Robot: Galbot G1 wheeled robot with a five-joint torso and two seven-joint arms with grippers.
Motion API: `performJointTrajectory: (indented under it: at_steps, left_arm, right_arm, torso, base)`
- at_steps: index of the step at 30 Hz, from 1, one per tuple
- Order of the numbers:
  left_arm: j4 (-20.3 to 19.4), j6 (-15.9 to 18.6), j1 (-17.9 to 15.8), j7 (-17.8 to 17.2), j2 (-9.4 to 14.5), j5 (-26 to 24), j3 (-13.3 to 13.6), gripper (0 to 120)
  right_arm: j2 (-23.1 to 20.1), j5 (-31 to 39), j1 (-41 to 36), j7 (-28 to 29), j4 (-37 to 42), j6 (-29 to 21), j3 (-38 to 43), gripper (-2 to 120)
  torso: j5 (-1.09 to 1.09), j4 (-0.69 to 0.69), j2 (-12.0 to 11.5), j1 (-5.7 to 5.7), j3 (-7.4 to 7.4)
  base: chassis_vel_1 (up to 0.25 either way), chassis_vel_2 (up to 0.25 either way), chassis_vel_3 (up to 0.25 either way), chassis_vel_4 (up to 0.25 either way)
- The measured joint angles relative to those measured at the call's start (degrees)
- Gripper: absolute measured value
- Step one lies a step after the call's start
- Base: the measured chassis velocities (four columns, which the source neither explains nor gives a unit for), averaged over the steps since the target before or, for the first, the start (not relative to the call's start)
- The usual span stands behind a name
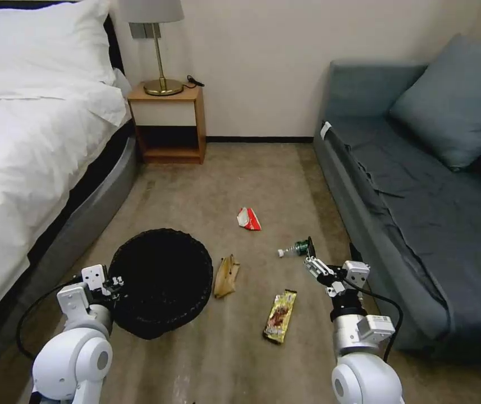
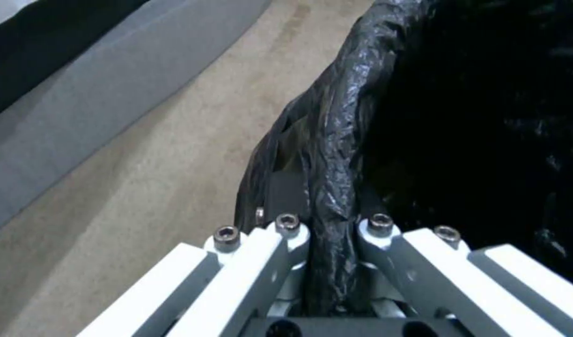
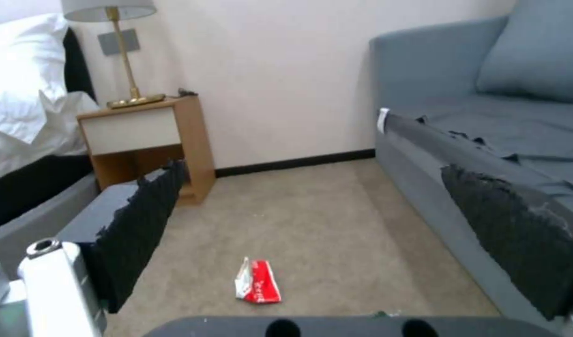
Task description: Pick up the trash bin, then pick up the garbage on the floor and place it into the trash bin.
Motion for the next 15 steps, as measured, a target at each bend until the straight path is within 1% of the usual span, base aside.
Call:
performJointTrajectory:
  at_steps: [5,6,7,8,11,12,13,15]
  left_arm:
    - [0.42,0.0,-0.33,0.0,-0.01,-0.21,-0.57,4]
    - [0.9,0.01,-0.68,0.0,-0.01,-0.31,-0.84,4]
    - [1.16,0.01,-0.94,0.01,0.0,-0.32,-0.82,4]
    - [1.16,0.01,-0.94,0.01,0.0,-0.32,-0.82,4]
    - [2.08,0.01,-1.54,0.13,-0.02,-0.37,-0.38,4]
    - [2.45,0.01,-1.6,0.25,-0.14,-0.37,-0.33,4]
    - [2.45,0.01,-1.6,0.25,-0.14,-0.37,-0.33,4]
    - [3.12,-0.14,-1.66,0.42,-0.36,-0.25,-0.24,4]
  right_arm:
    - [-1.0,1.87,1.39,0.45,-1.66,-1.15,-1.24,100]
    - [-2.5,4.63,2.76,2.44,-3.67,-5.3,-2.8,100]
    - [-3.18,6.66,3.38,3.6,-4.68,-7.26,-3.69,100]
    - [-3.18,6.66,3.38,3.6,-4.68,-7.26,-3.69,100]
    - [-5.06,17.5,5.72,7.68,-8.6,-14.79,-6.49,100]
    - [-5.55,22.17,6.89,9.57,-10.21,-18.33,-7.58,100]
    - [-5.55,22.17,6.89,9.57,-10.21,-18.33,-7.58,100]
    - [-6.02,29.22,9.11,12.2,-14.1,-22.84,-9.44,100]
  torso:
    - [0.0,0.0,0.01,-0.01,-0.01]
    - [0.0,0.01,0.01,-0.01,-0.01]
    - [0.0,0.01,0.01,-0.01,-0.01]
    - [0.0,0.01,0.01,-0.01,-0.01]
    - [0.0,0.0,0.01,-0.01,-0.01]
    - [0.0,0.0,0.01,-0.01,-0.01]
    - [0.0,0.0,0.01,-0.01,-0.01]
    - [0.0,0.01,0.01,-0.01,-0.01]
  base:
    - [0.0,0.0,0.0,0.0]
    - [0.0,0.0,0.0,0.0]
    - [0.0,0.0,0.0,0.0]
    - [0.0,0.0,0.0,0.0]
    - [0.0,0.0,0.0,0.0]
    - [0.0,0.0,0.0,0.0]
    - [0.0,0.0,0.0,0.0]
    - [0.0,0.0,0.0,0.0]
